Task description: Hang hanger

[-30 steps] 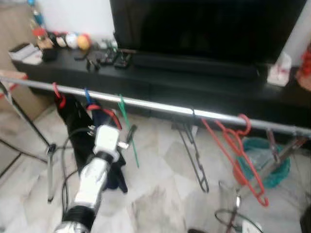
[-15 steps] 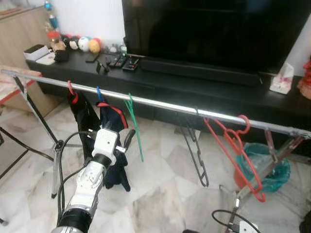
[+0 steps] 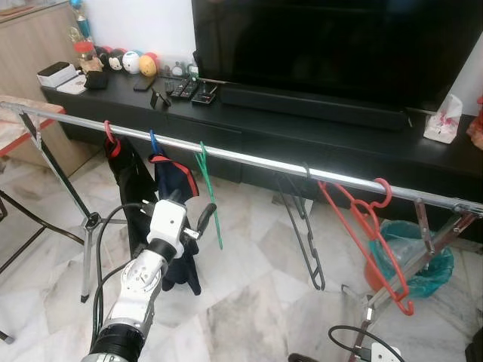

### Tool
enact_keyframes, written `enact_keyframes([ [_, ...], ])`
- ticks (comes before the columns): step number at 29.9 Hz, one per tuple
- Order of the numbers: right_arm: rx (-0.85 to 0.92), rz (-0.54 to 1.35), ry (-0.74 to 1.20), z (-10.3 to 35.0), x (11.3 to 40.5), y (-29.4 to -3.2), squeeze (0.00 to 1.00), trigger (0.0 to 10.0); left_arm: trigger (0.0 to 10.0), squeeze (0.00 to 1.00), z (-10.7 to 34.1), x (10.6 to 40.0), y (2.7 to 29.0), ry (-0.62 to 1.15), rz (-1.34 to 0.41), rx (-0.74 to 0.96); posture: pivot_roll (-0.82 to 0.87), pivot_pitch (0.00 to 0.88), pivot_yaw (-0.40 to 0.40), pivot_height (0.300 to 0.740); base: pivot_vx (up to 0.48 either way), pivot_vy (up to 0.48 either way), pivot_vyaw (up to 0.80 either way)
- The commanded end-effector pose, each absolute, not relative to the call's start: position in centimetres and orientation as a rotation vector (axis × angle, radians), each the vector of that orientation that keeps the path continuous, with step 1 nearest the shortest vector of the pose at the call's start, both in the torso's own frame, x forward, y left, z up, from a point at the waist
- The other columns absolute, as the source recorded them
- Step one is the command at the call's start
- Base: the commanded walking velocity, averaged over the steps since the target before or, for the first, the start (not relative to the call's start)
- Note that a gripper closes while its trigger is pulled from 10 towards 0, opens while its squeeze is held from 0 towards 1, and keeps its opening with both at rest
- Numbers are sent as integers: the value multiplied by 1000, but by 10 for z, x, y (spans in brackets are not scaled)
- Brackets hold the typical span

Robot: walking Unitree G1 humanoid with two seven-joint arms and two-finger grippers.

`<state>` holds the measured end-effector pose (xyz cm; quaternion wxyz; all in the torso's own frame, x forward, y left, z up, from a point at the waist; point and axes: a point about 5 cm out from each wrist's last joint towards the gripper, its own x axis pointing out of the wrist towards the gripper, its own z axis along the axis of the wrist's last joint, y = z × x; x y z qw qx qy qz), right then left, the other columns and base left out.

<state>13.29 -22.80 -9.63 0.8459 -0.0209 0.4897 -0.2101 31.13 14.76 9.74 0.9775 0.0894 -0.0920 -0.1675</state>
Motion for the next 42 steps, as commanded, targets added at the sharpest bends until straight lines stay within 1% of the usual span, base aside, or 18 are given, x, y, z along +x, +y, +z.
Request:
enact_keyframes([
  [1,-53,-445,1012,-94,137,-229,0,10000,10000,0,105,313,150,-214,-323,184,58,0,-5,740,304,0,0],
  [10,-62,-434,1012,-94,137,-228,0,10000,10000,0,127,318,149,-304,-298,175,58,0,-5,740,309,0,0],
  [18,-63,-433,1014,-95,137,-228,0,10000,10000,0,131,319,149,-316,-295,178,56,0,-4,740,336,0,0],
  [24,-64,-431,1014,-95,137,-228,0,10000,10000,0,138,316,148,-345,-303,164,59,0,-4,740,0,0,0],
  [32,-70,-428,1014,-95,137,-228,0,10000,10000,0,138,306,149,-342,-322,174,58,0,-3,740,0,0,0],
  [36,-72,-426,1016,-95,136,-228,0,10000,10000,0,139,301,149,-325,-351,163,60,0,-1,740,0,0,0],
  [39,-74,-424,1018,-95,136,-227,0,10000,10000,0,134,292,153,-264,-387,175,62,0,0,740,0,0,0],
  [42,-75,-421,1018,-95,136,-227,0,10000,10000,0,127,287,158,-193,-394,136,68,0,4,740,0,0,0],
])
